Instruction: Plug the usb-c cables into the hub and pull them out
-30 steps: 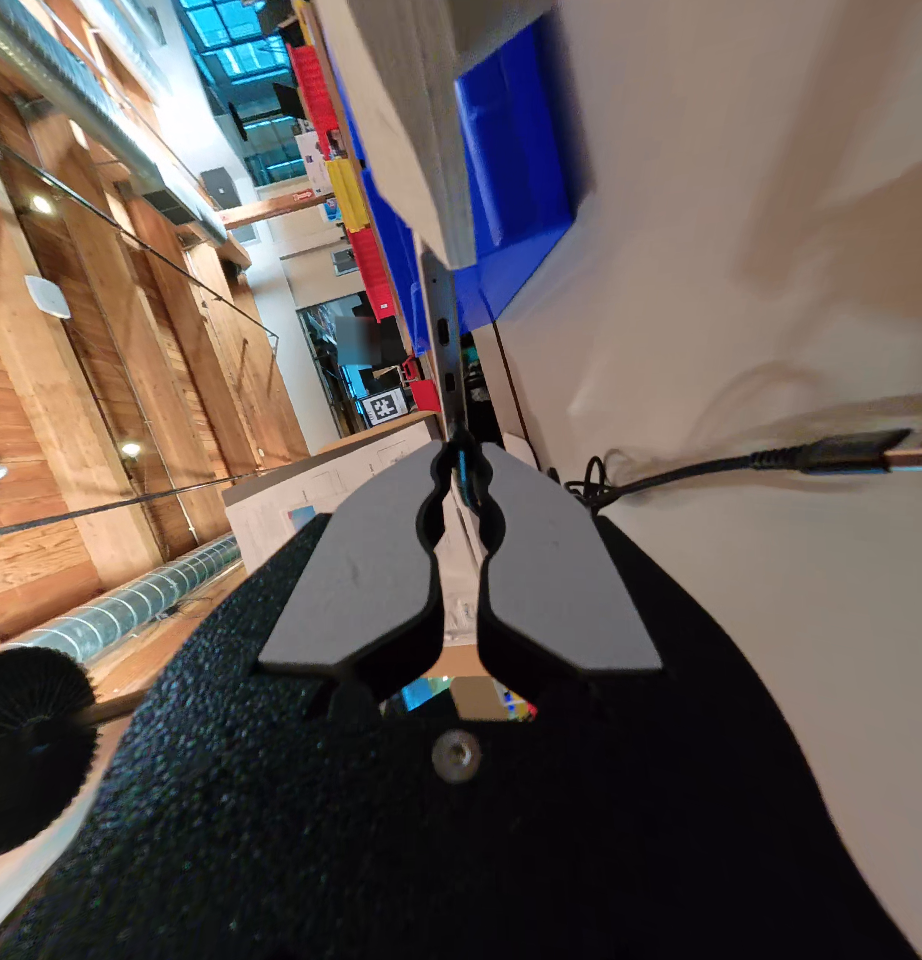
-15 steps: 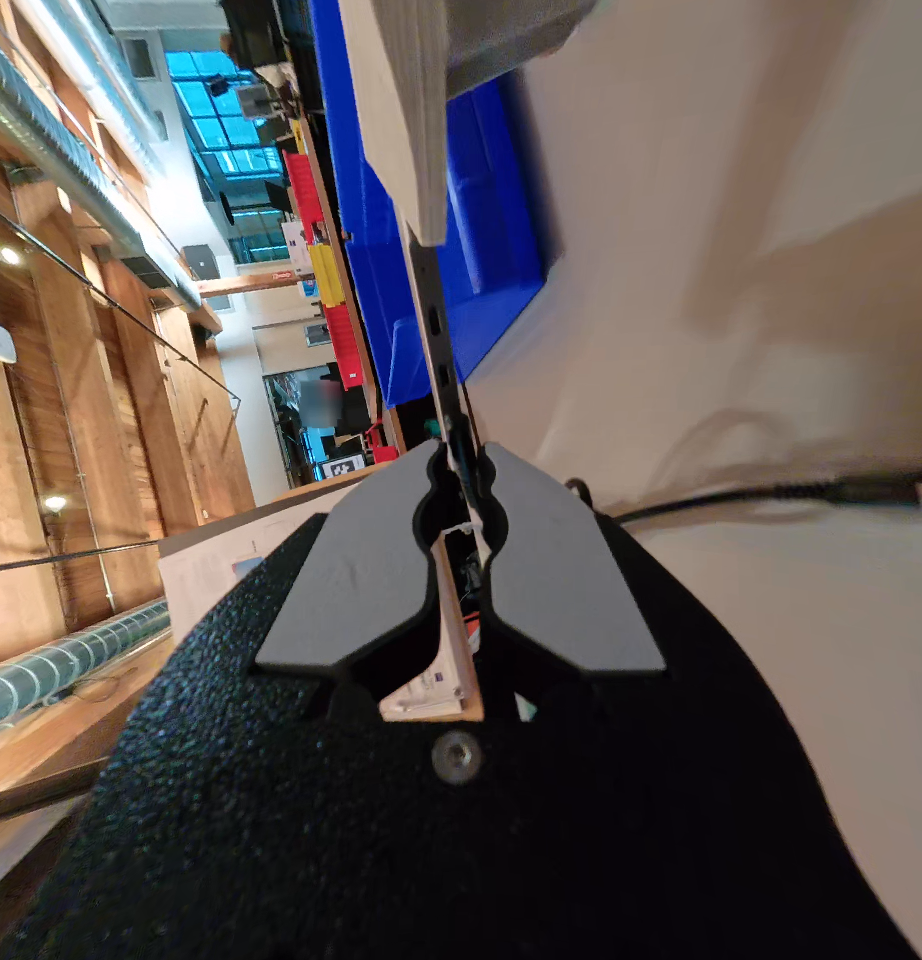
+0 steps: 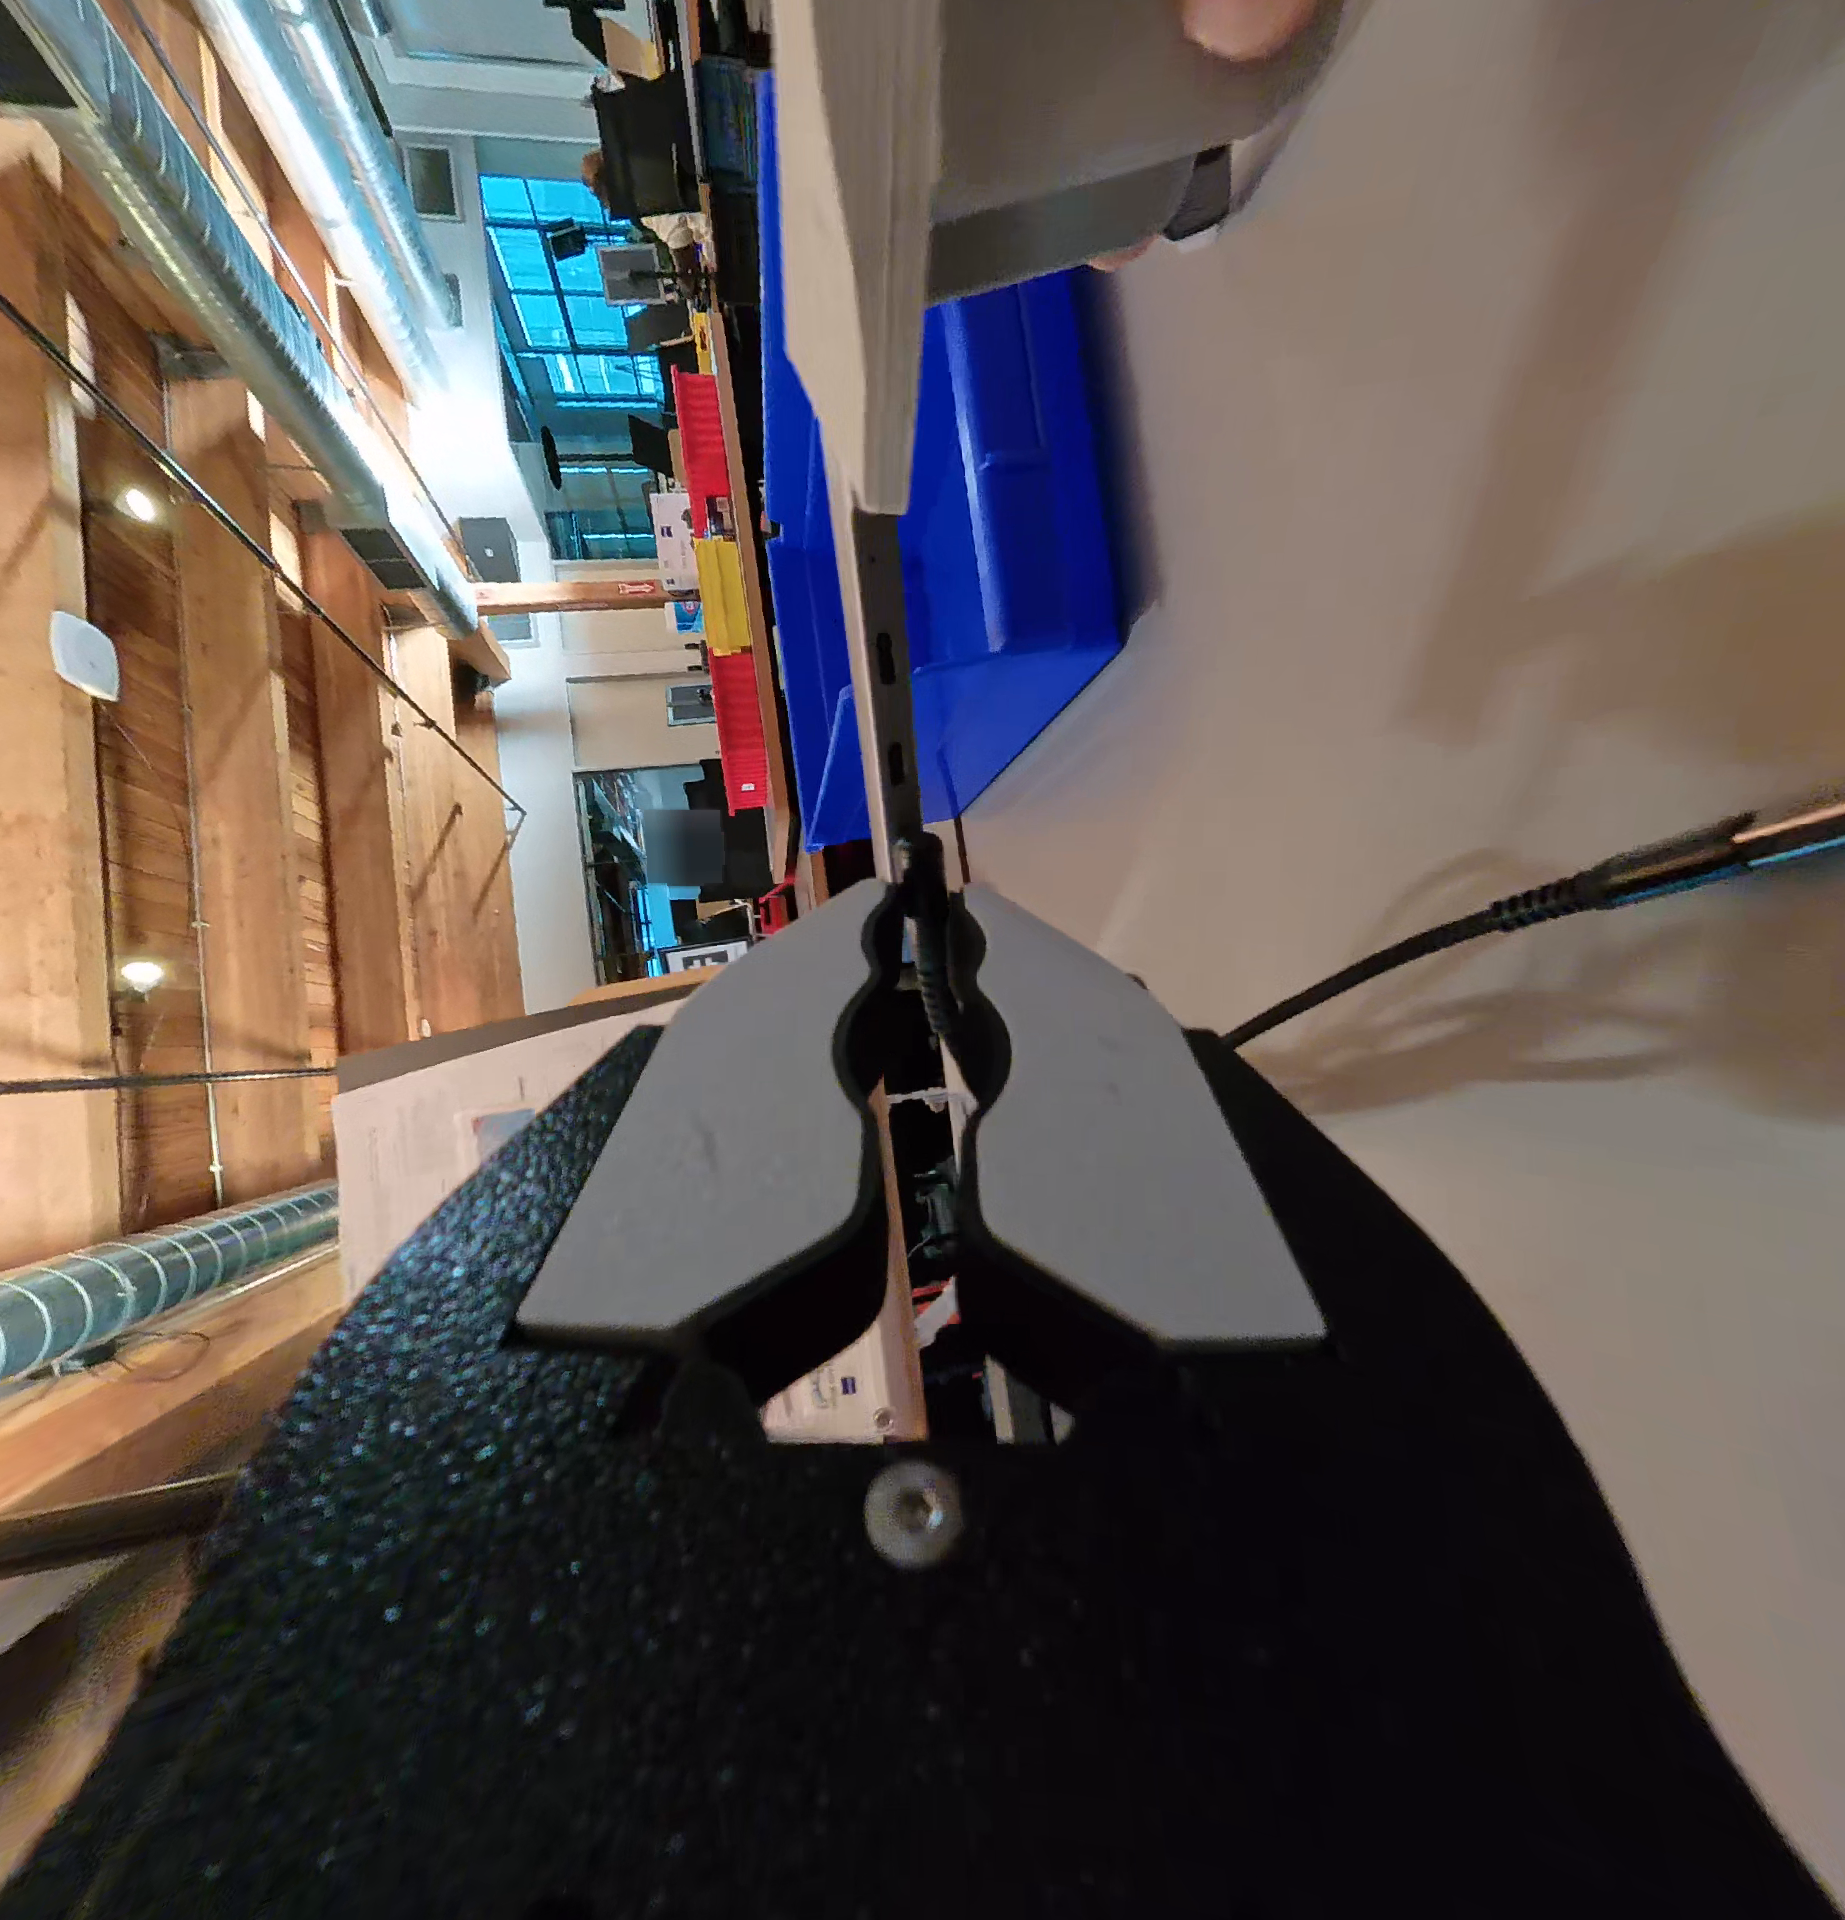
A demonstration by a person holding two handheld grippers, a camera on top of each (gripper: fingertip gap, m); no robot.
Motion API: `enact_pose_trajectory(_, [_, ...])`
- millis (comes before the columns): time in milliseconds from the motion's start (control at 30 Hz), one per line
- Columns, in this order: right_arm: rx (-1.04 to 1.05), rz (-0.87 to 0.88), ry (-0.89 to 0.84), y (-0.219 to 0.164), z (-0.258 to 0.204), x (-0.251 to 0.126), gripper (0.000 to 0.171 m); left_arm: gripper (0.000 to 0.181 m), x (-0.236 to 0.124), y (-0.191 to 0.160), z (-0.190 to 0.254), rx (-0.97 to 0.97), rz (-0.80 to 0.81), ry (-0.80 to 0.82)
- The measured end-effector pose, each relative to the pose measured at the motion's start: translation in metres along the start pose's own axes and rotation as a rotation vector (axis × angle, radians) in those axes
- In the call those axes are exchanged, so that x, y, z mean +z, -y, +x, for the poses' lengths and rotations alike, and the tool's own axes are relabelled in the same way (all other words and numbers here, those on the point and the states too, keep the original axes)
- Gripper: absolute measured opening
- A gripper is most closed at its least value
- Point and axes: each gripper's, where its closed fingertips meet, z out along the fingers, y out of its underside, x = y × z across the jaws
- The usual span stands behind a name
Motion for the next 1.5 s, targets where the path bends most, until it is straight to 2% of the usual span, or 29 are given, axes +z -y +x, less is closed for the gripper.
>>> enact_pose_trajectory(167, [0.022, 0.011, 0.042, 0.002, -0.003, -0.003, 0.025, 0.006, -0.005, 0.003, -0.006, 0.006, -0.001, 0.042])
enact_pose_trajectory(500, [-0.025, 0.068, -0.134, 0.007, 0.011, 0.006, 0.036, 0.006, -0.001, -0.002, -0.008, -0.105, -0.118, 0.001])
enact_pose_trajectory(633, [-0.057, 0.054, -0.128, 0.005, 0.007, 0.009, 0.024, 0.006, 0.0, -0.001, -0.009, -0.067, -0.146, 0.004])
enact_pose_trajectory(700, [-0.08, 0.041, -0.142, 0.004, 0.007, 0.01, 0.024, 0.006, 0.0, -0.003, -0.008, -0.05, -0.161, -0.004])
enact_pose_trajectory(1033, [-0.1, -0.005, -0.065, -0.002, -0.005, 0.009, 0.025, 0.006, -0.006, -0.001, -0.005, 0.074, -0.077, 0.007])
enact_pose_trajectory(1300, [-0.109, -0.037, -0.025, -0.005, -0.008, 0.008, 0.026, 0.006, -0.006, 0.0, -0.005, 0.098, -0.055, -0.007])
enact_pose_trajectory(1500, [-0.115, -0.035, -0.101, -0.004, 0.002, 0.009, 0.025, 0.004, -0.003, -0.004, -0.003, 0.085, -0.085, 0.008])
